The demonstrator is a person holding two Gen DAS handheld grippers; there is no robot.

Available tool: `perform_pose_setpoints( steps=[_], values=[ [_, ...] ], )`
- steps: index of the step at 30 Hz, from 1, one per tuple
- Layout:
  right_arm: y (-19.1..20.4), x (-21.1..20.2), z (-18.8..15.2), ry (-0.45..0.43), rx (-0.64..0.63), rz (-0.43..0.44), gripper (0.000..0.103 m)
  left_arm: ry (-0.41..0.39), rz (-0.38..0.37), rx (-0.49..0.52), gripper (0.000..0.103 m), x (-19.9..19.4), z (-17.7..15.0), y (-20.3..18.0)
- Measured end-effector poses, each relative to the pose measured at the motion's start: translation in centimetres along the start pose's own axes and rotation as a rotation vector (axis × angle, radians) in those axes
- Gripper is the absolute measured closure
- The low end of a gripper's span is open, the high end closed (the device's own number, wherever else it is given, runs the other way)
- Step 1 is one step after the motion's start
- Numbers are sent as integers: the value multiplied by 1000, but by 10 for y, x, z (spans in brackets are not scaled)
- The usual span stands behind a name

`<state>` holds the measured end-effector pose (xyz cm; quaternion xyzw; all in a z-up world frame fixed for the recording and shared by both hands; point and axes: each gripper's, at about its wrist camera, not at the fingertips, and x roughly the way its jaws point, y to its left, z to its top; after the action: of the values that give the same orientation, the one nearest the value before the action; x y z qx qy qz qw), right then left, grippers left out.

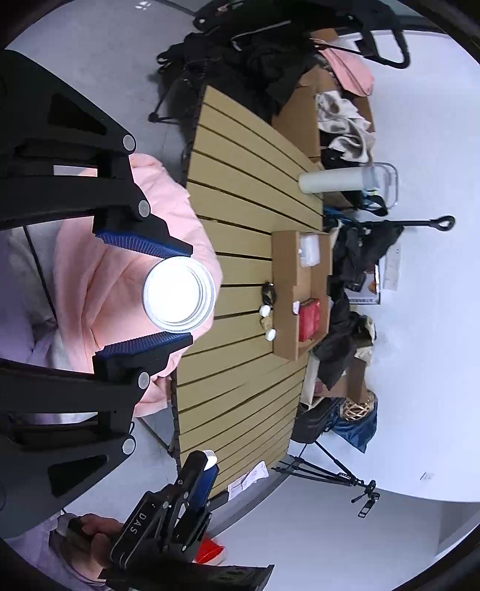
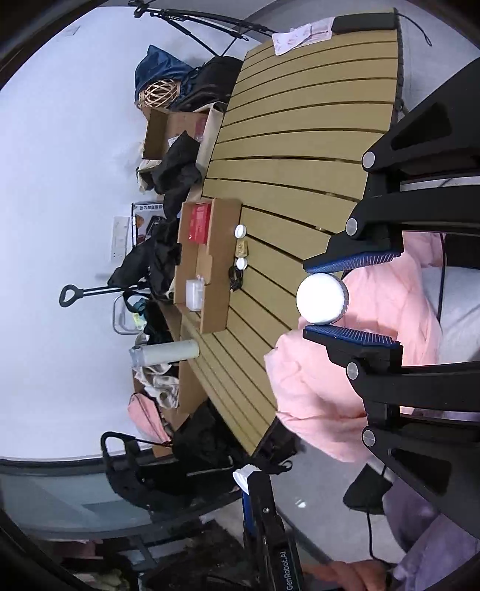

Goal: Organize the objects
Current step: 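Lift both held white lids and carry them toward the cardboard tray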

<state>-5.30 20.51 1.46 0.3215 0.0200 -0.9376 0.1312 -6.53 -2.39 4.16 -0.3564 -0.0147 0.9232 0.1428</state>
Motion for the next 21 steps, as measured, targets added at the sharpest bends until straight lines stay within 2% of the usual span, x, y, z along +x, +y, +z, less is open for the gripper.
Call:
perform_pose_setpoints(
  steps=[6,9,13,17,19,21],
  values=[
    [-6,16,-3,33,28,12,72,49,-12,21,67,22,-3,-3],
    [-14,31,4,55,34,15,72,64,-17,32,67,38,11,-1],
    [-32,58,45,66,22,48,72,56,-55,34,67,61,72,8],
    [-53,88,109,49,-24,55,72,17,-95,57,67,83,141,11],
    [-68,112,147,61,-20,81,72,16,-114,70,66,109,179,13],
    [-82,137,181,75,-11,105,72,32,-85,82,67,145,209,15]
  ],
)
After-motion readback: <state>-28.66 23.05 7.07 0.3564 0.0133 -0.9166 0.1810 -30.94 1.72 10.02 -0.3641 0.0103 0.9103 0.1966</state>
